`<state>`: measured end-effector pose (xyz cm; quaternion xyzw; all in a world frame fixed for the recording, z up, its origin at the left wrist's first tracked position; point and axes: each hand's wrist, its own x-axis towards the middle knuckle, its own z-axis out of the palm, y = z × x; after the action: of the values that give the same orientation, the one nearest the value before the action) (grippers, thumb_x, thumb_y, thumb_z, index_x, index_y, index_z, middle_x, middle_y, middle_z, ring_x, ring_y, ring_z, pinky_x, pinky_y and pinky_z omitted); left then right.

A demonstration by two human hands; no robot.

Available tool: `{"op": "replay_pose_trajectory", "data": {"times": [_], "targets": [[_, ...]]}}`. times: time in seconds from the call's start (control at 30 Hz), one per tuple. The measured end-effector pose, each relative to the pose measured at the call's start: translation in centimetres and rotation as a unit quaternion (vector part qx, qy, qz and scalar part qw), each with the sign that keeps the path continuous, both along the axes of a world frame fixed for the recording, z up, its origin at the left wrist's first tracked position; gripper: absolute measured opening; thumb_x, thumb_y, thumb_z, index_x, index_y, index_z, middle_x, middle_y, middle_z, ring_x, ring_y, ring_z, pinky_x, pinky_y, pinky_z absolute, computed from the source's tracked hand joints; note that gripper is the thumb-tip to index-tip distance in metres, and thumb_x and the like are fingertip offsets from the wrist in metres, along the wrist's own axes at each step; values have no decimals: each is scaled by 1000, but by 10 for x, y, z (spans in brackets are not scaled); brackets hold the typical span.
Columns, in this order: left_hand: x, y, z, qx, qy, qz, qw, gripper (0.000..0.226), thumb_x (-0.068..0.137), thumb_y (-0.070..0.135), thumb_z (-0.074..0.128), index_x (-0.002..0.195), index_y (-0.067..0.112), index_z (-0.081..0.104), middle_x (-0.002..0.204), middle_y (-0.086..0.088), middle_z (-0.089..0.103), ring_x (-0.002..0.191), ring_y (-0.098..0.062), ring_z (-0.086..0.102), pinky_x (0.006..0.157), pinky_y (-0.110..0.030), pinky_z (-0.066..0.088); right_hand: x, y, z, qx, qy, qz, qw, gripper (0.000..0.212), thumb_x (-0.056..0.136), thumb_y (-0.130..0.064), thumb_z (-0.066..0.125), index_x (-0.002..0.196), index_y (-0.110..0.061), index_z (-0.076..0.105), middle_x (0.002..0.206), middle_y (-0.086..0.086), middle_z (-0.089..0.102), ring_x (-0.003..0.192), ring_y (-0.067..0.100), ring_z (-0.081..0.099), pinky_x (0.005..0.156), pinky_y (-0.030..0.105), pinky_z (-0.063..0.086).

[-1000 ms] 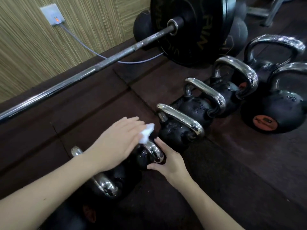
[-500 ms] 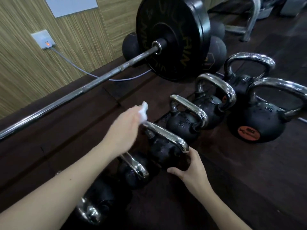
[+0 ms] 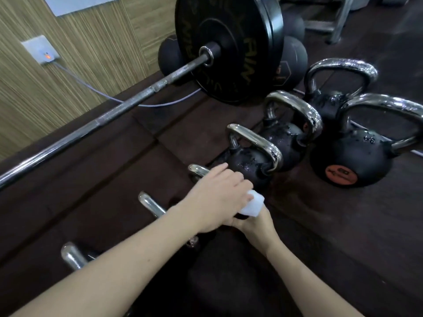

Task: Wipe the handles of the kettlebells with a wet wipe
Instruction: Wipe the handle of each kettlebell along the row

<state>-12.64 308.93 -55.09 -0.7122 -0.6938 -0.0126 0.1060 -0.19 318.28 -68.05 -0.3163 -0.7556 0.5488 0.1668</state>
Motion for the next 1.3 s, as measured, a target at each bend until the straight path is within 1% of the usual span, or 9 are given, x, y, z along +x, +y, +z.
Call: {"op": "replay_pose_trajectory", "data": {"times": [0.17, 0.23, 0.3, 0.43, 0.6, 0.8, 0.97, 1.1, 1.3], "targets": [[-54, -22, 20, -28, -37, 112, 993, 26, 102, 15, 37, 89, 16, 59, 85, -7, 61, 81, -36, 62, 82, -54, 53, 0, 1, -1, 13, 25, -18, 999, 81, 52, -31, 103, 115, -49, 56, 122, -21, 58, 114, 4, 61, 103, 33, 51], [-66, -25, 24, -34, -45, 158, 986, 26, 104, 8, 43, 84, 15, 59, 88, -11, 64, 93, -38, 64, 90, -55, 51, 0, 0, 1, 9, 33, -23, 999, 79, 51, -31, 103, 112, -53, 57, 123, -18, 60, 115, 2, 61, 104, 34, 51], [-59, -16, 25, -20, -16, 112, 993, 25, 102, 6, 46, 87, 20, 61, 94, -9, 68, 105, -36, 66, 101, -46, 47, 0, -1, 1, 13, 30, -32, 999, 79, 51, -30, 103, 108, -55, 55, 122, -17, 61, 113, 3, 62, 101, 32, 52], [-5, 7, 17, -93, 0, 24, 995, 14, 95, 28, 53, 83, 31, 47, 81, 8, 42, 81, -24, 55, 71, -41, 34, -2, 0, 1, 12, 21, -18, 1000, 72, 53, -34, 102, 109, -47, 58, 119, -12, 64, 107, 3, 64, 91, 19, 51], [19, 8, -8, -64, 59, -12, 996, 23, 86, 22, 69, 103, 16, 54, 94, -2, 51, 87, -26, 51, 88, -41, 43, -3, -4, -2, 4, 3, -10, 1000, 55, 60, -53, 73, 101, -18, 62, 98, -11, 65, 81, 1, 62, 64, 12, 45], [-32, -11, 11, -18, -13, 15, 1000, 13, 107, 36, 47, 97, 29, 51, 89, 4, 51, 85, -25, 52, 80, -42, 42, -2, 2, -2, 10, 17, -15, 1000, 80, 53, -36, 102, 124, -30, 64, 121, -17, 60, 110, 4, 62, 96, 25, 49], [-69, -21, 9, -41, -2, 122, 992, 30, 113, 26, 30, 98, 16, 55, 98, -3, 55, 101, -26, 54, 92, -39, 41, 1, 1, -2, -4, 38, -15, 999, 77, 52, -38, 102, 114, -53, 60, 120, -22, 59, 110, -4, 60, 95, 18, 48], [-33, -2, 25, -55, -4, 113, 992, 26, 94, 13, 52, 80, 33, 41, 71, 6, 38, 72, -28, 49, 67, -38, 40, -2, 2, -2, 6, 12, -20, 1000, 78, 51, -38, 102, 116, -44, 60, 119, -19, 60, 108, 0, 62, 94, 19, 49], [45, 11, -4, -108, 44, 19, 993, 30, 87, 19, 35, 109, 18, 56, 101, -2, 50, 99, -28, 50, 101, -46, 38, 4, -1, -11, 73, -2, 10, 997, 19, 91, -5, 68, 98, -18, 56, 88, -11, 55, 76, -6, 56, 68, 14, 44]]}}
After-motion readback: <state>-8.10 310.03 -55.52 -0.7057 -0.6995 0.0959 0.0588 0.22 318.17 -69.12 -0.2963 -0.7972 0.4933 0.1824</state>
